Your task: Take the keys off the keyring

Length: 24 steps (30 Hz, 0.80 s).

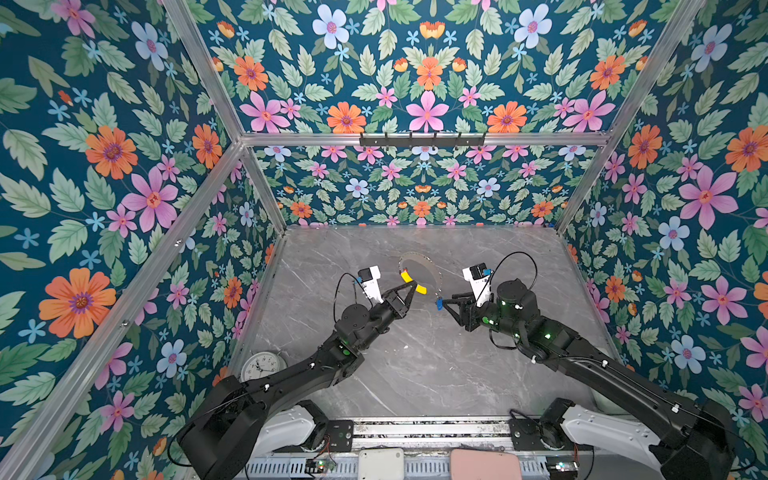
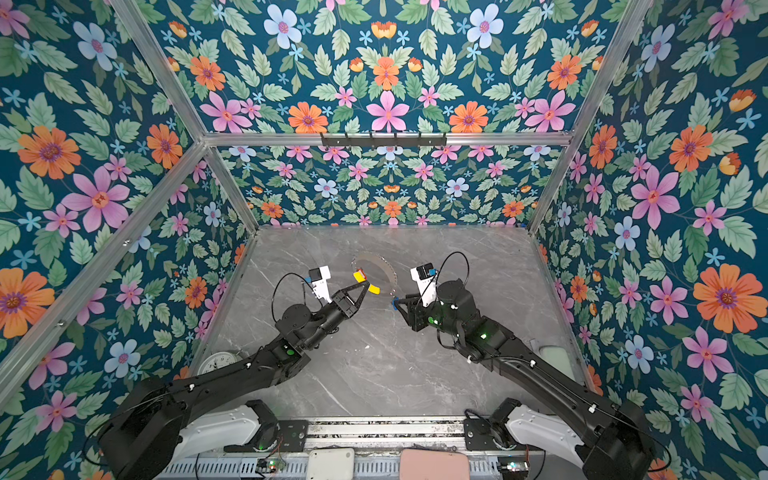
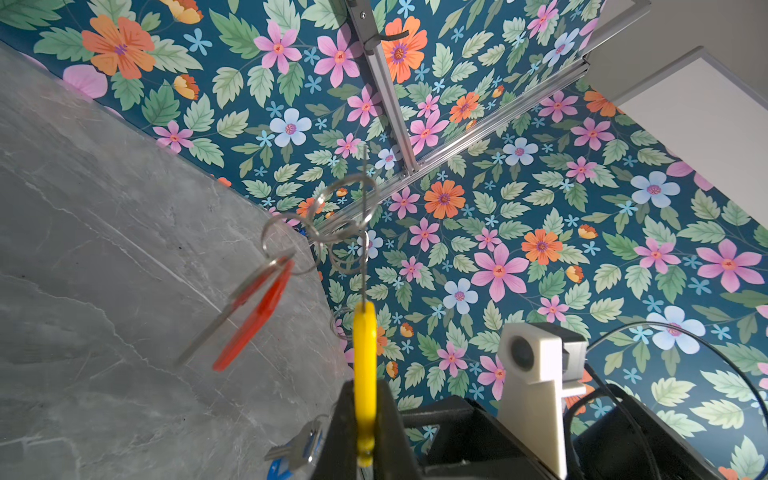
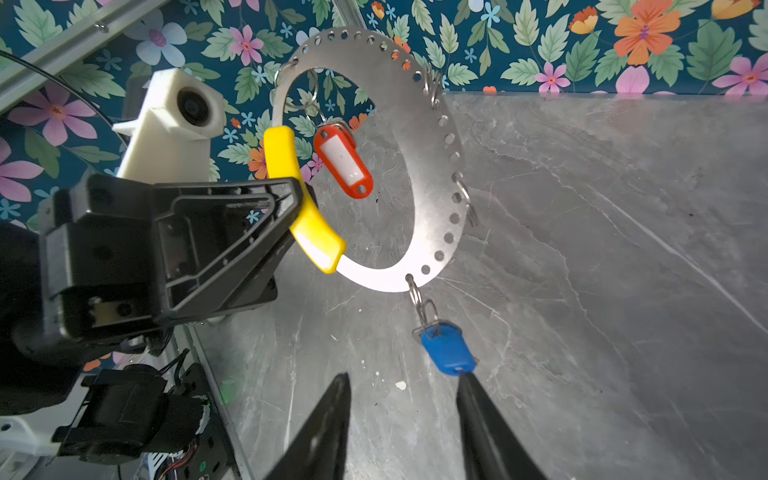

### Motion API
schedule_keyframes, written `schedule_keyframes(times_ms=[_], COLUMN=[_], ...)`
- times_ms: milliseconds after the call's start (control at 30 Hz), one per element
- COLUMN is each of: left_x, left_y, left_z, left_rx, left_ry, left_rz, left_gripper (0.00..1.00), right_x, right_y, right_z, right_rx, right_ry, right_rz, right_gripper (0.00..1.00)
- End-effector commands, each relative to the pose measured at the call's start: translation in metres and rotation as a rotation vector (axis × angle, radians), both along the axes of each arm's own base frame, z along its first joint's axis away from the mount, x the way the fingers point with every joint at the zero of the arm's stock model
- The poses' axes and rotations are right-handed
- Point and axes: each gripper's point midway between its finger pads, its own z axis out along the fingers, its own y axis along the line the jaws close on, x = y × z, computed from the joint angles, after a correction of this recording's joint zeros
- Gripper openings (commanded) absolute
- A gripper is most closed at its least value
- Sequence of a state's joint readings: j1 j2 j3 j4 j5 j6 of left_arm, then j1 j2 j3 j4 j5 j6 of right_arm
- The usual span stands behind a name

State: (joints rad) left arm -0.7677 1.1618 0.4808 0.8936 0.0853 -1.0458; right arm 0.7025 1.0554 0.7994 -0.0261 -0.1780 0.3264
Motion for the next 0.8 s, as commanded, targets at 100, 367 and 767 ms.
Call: schedule_keyframes(times_ms=[100, 367, 767], left_x=[-0.004, -0.006, -0.007], left_y=[0.001, 0.000, 0.002], left_z=[0.014, 0.015, 0.015], left_rx=[-0.040, -0.044, -0.046], left_ry=[-0.036, -0.035, -0.037], left_rz=[-0.010, -0.020, -0.014], left_gripper=[0.00, 0.00, 0.00], right_x=[0.008, 0.022, 0.023], right_y=[0.010, 0.014, 0.018], right_z=[0.005, 0.003, 0.005], right_rx=[-0.022, -0.026, -0.019], right_ry=[-0.054, -0.049, -0.051], right_rz=[0.036, 0.026, 0.039], right_gripper=[0.35, 0.30, 0.18])
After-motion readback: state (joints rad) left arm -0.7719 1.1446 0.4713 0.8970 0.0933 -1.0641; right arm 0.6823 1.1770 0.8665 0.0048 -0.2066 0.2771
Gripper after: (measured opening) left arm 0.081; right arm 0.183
